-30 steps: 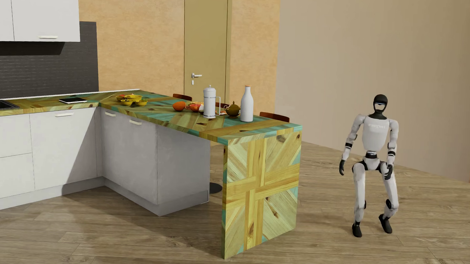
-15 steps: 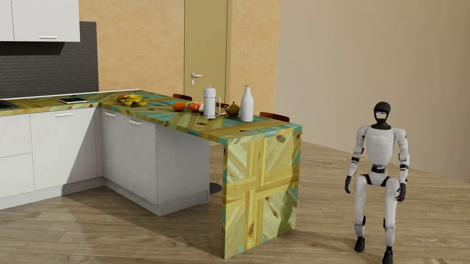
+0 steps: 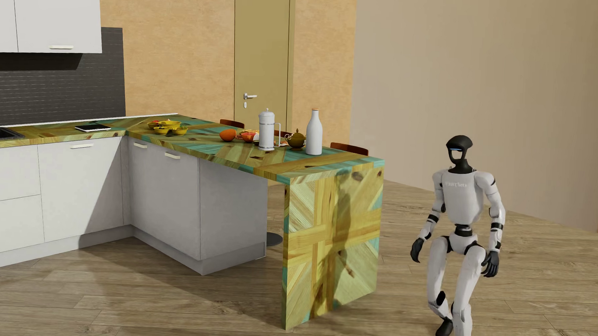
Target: Circle the counter
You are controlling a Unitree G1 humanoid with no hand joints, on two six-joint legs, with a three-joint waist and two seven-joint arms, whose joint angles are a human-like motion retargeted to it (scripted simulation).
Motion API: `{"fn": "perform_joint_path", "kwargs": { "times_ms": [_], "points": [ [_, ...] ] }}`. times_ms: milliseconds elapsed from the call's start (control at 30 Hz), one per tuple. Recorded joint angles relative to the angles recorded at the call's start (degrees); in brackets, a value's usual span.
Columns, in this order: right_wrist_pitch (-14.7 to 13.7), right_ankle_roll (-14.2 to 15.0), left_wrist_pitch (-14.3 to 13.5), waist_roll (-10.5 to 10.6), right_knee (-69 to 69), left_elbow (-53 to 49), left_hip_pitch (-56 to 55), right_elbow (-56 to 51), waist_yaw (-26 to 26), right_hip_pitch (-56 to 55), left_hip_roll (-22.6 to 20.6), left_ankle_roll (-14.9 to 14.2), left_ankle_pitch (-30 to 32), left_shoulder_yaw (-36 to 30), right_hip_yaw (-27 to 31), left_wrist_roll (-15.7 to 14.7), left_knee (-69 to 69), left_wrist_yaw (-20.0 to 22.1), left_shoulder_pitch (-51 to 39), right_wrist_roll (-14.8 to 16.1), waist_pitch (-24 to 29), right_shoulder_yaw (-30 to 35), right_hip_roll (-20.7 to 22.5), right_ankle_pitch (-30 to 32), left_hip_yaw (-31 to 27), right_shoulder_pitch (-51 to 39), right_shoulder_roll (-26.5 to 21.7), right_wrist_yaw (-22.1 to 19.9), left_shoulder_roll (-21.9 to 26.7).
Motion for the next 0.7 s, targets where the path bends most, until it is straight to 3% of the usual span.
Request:
{"fn": "perform_joint_path", "kwargs": {
  "times_ms": [33, 67, 100, 167, 200, 233, 267, 300, 333, 367, 400, 433, 500, 533, 567, 600, 633, 700],
  "points": [
    [-0.31, -1.85, -2.92, -2.14, 12.92, 3.29, 2.62, -0.38, -3.57, -5.64, 0.79, 2.81, 8.00, -0.19, -1.56, -1.91, -0.75, 1.09, -2.19, 0.08, 1.70, 0.69, -1.20, 9.76, 2.46, 0.14, -0.57, 2.16, 2.89],
    [-0.92, -1.61, -4.37, -5.08, 18.77, 1.84, 5.19, 1.05, -6.11, -11.26, 1.52, 9.12, 5.11, -0.36, -4.44, -4.15, -0.05, 2.75, -4.87, 0.77, 2.87, 0.15, -3.25, 14.57, 4.83, 2.59, -2.00, 4.84, 4.59],
    [-0.90, -0.82, -5.37, -7.81, 16.86, 0.37, 8.17, 1.74, -8.84, -14.83, 2.13, 14.12, 2.38, -1.69, -7.10, -5.92, 0.09, 4.59, -8.33, 1.34, 3.33, -1.96, -5.73, 10.83, 6.66, 6.54, -3.97, 7.36, 3.65],
    [1.62, 1.16, -4.65, -13.24, 3.42, -3.77, 13.57, 1.75, -13.57, -17.57, 2.91, 7.83, -2.85, -6.71, -7.42, -6.49, 0.16, 6.26, -14.54, 1.09, 0.67, -3.58, -9.01, 1.15, 9.30, 12.66, -5.02, 6.91, -1.43],
    [2.90, 2.90, -4.97, -14.55, -0.02, -3.30, 13.36, 4.11, -13.72, -15.16, 4.03, 8.19, -3.71, -8.57, -7.05, -5.22, 7.19, 5.67, -17.09, 1.27, 0.22, -1.14, -7.94, 2.01, 7.63, 14.29, -4.43, 4.73, -3.44],
    [4.20, 2.88, -6.06, -14.48, 0.06, -1.24, 9.53, 7.14, -11.92, -12.43, 3.50, 9.83, 3.69, -9.31, -5.98, -3.52, 18.17, 4.32, -16.88, 2.24, 0.56, 2.47, -6.29, -0.27, 3.55, 12.90, -4.69, 2.66, -4.91],
    [5.23, 3.13, -7.02, -12.97, -1.10, 0.22, 5.91, 7.11, -9.88, -9.41, 1.58, 11.31, 7.97, -7.74, -5.20, -1.62, 22.21, 2.44, -13.83, 3.70, 0.63, 3.41, -4.96, -2.01, -0.14, 11.48, -4.43, 0.94, -5.38],
    [6.13, 3.51, -7.73, -10.67, -2.59, 0.76, 3.37, 2.90, -7.35, -6.55, 0.43, 12.33, 3.69, -5.23, -4.34, 0.40, 16.83, 0.52, -9.17, 5.24, 0.50, 1.56, -3.58, -3.71, -1.87, 10.00, -3.07, -0.52, -4.21],
    [5.74, 3.20, -8.31, -8.75, 0.59, 2.11, 3.76, -0.11, -6.08, -5.82, 0.61, 11.59, -0.34, -3.37, -3.41, 1.63, 6.59, -0.59, -5.54, 6.38, 0.47, -0.07, -2.40, -4.57, -2.22, 7.51, -0.53, -1.57, -1.45],
    [4.15, 1.91, -7.60, -8.97, 7.88, 2.85, 5.76, 0.29, -6.22, -7.74, 0.97, 7.08, -2.56, -2.72, -2.15, 1.70, 6.84, -0.86, -3.62, 7.26, 0.01, -0.28, -2.69, -2.11, -0.76, 5.48, 0.92, -1.13, 2.29],
    [2.11, -1.23, -5.60, -9.64, 13.75, 2.22, 8.94, 2.13, -7.00, -10.32, 1.68, 7.49, -5.01, -2.33, -3.37, 0.57, 6.14, 0.17, -2.96, 7.68, -0.56, 0.29, -3.88, 3.56, 1.55, 5.32, 1.26, 0.92, 3.98],
    [0.71, -1.00, -2.89, -10.38, 15.86, 2.27, 13.08, 2.50, -9.29, -12.35, 2.05, 8.46, -6.32, -2.65, -5.60, -1.28, 3.40, 2.24, -4.71, 7.66, -1.15, -0.71, -4.82, 6.31, 3.60, 6.85, 0.65, 4.36, 3.91],
    [0.29, 1.36, 2.86, -11.06, 11.56, -4.25, 21.02, -0.23, -14.80, -15.28, 3.08, 7.13, -8.17, -4.41, -8.89, -5.12, -1.77, 6.51, -11.33, 6.38, -1.58, -2.70, -5.29, 3.72, 7.13, 10.15, -2.62, 9.68, -0.89],
    [-0.15, 1.49, 1.17, -11.92, 3.01, -4.59, 19.68, 1.98, -14.25, -14.32, 2.70, 5.80, -5.20, -6.35, -7.62, -6.23, 6.14, 6.89, -16.03, 5.20, -1.35, -1.68, -6.52, 0.47, 6.39, 12.29, -3.76, 9.54, -3.34],
    [-0.34, 0.54, -3.34, -10.78, 0.14, -1.51, 15.13, 7.43, -12.40, -11.92, 1.72, 4.63, 1.82, -6.54, -6.78, -6.28, 17.21, 5.97, -17.86, 4.20, -1.18, 1.69, -5.74, -2.06, 3.18, 12.66, -5.33, 8.01, -6.28],
    [0.81, 0.62, -7.70, -8.60, -1.89, -0.29, 10.33, 9.41, -10.29, -8.68, -1.30, 3.93, 4.09, -7.44, -5.68, -5.33, 24.51, 3.92, -14.73, 3.79, -0.71, 1.90, -4.49, -3.41, 0.27, 11.65, -5.44, 6.00, -5.97],
    [2.59, 0.66, -9.86, -6.24, -4.78, 0.00, 5.53, 6.48, -6.87, -5.21, -2.22, 3.60, 0.27, -5.09, -4.26, -3.41, 23.80, 1.17, -10.22, 4.21, -0.12, 1.42, -3.02, -4.19, -0.12, 10.70, -4.24, 3.75, -4.70],
    [6.02, 1.90, -8.50, -2.73, -6.71, -0.79, -1.50, 2.59, -1.59, 1.40, -2.44, 2.79, -1.24, -2.50, -2.00, 0.41, 12.22, -3.07, -2.87, 3.13, 1.87, 0.70, -1.19, -5.69, 0.64, 5.88, -2.54, -1.98, -1.43]
  ]
}}
